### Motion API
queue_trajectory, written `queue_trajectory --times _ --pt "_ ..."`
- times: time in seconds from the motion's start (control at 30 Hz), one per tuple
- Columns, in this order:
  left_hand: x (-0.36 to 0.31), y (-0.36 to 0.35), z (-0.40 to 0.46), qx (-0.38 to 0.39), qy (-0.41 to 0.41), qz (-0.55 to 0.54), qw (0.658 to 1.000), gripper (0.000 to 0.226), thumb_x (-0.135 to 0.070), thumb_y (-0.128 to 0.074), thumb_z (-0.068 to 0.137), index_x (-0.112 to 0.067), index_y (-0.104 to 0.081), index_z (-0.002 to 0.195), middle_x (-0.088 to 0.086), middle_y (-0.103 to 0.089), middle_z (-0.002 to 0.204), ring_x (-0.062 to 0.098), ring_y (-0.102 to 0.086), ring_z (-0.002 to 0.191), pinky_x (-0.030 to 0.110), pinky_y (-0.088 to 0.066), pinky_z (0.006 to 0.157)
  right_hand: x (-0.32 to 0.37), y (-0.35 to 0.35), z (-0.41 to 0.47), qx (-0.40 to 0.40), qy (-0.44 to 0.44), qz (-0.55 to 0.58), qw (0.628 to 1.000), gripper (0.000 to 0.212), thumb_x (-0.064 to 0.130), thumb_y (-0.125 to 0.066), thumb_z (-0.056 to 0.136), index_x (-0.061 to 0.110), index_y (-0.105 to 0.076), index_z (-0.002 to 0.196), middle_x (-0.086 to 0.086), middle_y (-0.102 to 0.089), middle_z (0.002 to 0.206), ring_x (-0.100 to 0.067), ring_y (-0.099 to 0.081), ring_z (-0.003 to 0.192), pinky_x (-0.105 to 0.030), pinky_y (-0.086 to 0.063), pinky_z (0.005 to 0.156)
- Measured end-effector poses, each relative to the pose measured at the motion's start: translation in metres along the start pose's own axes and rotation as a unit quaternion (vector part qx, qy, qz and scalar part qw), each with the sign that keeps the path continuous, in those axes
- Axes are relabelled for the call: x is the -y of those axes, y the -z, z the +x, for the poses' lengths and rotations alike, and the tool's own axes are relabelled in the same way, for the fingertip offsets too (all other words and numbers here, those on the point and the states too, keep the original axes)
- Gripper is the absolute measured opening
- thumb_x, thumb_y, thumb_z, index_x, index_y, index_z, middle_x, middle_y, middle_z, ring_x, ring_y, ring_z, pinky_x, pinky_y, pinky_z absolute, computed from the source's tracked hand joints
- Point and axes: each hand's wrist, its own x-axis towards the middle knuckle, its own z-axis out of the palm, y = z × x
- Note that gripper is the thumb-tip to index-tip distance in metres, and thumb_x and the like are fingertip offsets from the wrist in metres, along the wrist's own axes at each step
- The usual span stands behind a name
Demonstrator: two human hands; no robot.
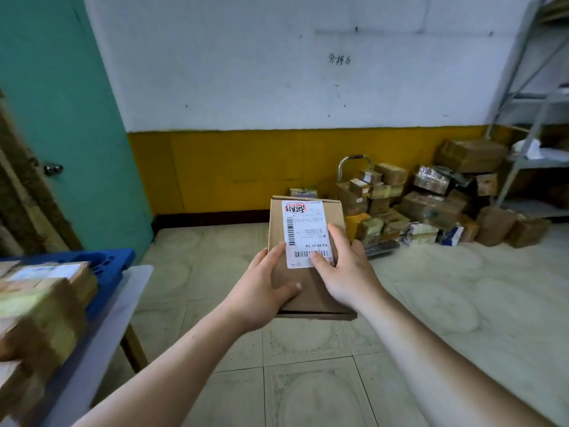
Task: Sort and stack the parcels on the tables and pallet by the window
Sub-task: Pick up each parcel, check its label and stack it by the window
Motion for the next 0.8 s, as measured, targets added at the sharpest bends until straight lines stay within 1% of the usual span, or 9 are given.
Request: queue_trajectory --times 0.07,0.17,0.23,0.33,0.4,0.47,0.53,0.67,0.8 --pt "0.002 -0.004 0.033 -0.009 0.005 0.006 1.0 0.079 -0.034 -0.065 0.088 -0.036 -0.017 0.151 -0.004 -0.021 0.156 0.014 -0.028 0.14 0.028 -0.029 0.113 -0.01 -0.002 0.034 0.008 0.005 0.009 1.0 0.062 0.044 -0.054 0.097 0.043 -0.021 0.149 -0.005 -0.039 0.132 -0.026 -0.052 0.116 -0.028 -0.036 0.086" --pt "0.007 -0.01 0.081 -0.024 0.028 0.002 0.999 0.08 -0.035 -0.065 0.088 -0.035 -0.016 0.151 -0.003 -0.02 0.157 0.013 -0.025 0.141 0.02 -0.023 0.108 -0.021 -0.004 0.088 0.029 0.02 0.003 0.999 0.059 0.044 -0.055 0.096 0.044 -0.024 0.146 -0.006 -0.039 0.134 -0.029 -0.051 0.119 -0.033 -0.039 0.092" --pt "0.009 -0.009 0.109 -0.04 0.042 -0.006 0.998 0.081 -0.035 -0.065 0.088 -0.036 -0.015 0.151 -0.003 -0.02 0.157 0.012 -0.023 0.142 0.018 -0.021 0.107 -0.023 -0.006 0.125 0.045 0.041 -0.005 0.998 0.059 0.045 -0.055 0.096 0.045 -0.024 0.147 -0.007 -0.041 0.134 -0.03 -0.051 0.118 -0.034 -0.04 0.093" --pt "0.014 0.006 0.137 -0.073 0.068 -0.001 0.995 0.079 -0.034 -0.065 0.089 -0.034 -0.016 0.152 -0.004 -0.022 0.155 0.011 -0.029 0.139 0.014 -0.022 0.101 -0.013 -0.018 0.171 0.076 0.074 -0.004 0.994 0.06 0.044 -0.055 0.096 0.044 -0.024 0.148 -0.008 -0.041 0.135 -0.03 -0.049 0.122 -0.032 -0.037 0.093" --pt "0.023 0.023 0.147 -0.098 0.089 0.012 0.991 0.079 -0.033 -0.065 0.089 -0.033 -0.016 0.152 -0.004 -0.025 0.154 0.012 -0.034 0.135 0.014 -0.025 0.098 0.001 -0.035 0.194 0.1 0.096 0.003 0.99 0.06 0.045 -0.055 0.096 0.045 -0.024 0.148 -0.008 -0.042 0.131 -0.03 -0.049 0.122 -0.031 -0.036 0.092" --pt "0.036 0.044 0.151 -0.124 0.112 0.021 0.986 0.08 -0.034 -0.065 0.088 -0.032 -0.016 0.151 -0.004 -0.027 0.153 0.012 -0.038 0.132 0.017 -0.031 0.1 0.02 -0.058 0.212 0.127 0.116 0.02 0.985 0.06 0.045 -0.055 0.095 0.045 -0.025 0.148 -0.003 -0.04 0.12 -0.03 -0.052 0.117 -0.029 -0.035 0.087" --pt "0.051 0.069 0.152 -0.152 0.133 0.03 0.979 0.08 -0.034 -0.066 0.088 -0.032 -0.017 0.151 -0.004 -0.028 0.152 0.011 -0.041 0.127 0.018 -0.034 0.099 0.044 -0.083 0.227 0.149 0.136 0.03 0.979 0.06 0.045 -0.055 0.096 0.046 -0.025 0.148 -0.001 -0.038 0.115 -0.029 -0.052 0.117 -0.028 -0.033 0.085" --pt "0.091 0.126 0.144 -0.214 0.165 0.041 0.962 0.081 -0.031 -0.068 0.087 -0.028 -0.02 0.152 -0.005 -0.031 0.148 0.005 -0.042 0.116 0.014 -0.035 0.092 0.104 -0.144 0.247 0.188 0.185 0.048 0.963 0.059 0.046 -0.054 0.096 0.045 -0.025 0.148 -0.007 -0.043 0.129 -0.03 -0.051 0.119 -0.028 -0.031 0.083" --pt "0.137 0.19 0.123 -0.285 0.196 0.068 0.936 0.081 -0.03 -0.071 0.084 -0.027 -0.025 0.151 -0.004 -0.035 0.145 0.004 -0.042 0.117 0.014 -0.031 0.096 0.176 -0.212 0.255 0.237 0.237 0.072 0.94 0.061 0.047 -0.053 0.096 0.043 -0.024 0.149 -0.01 -0.042 0.134 -0.03 -0.048 0.124 -0.031 -0.036 0.093"
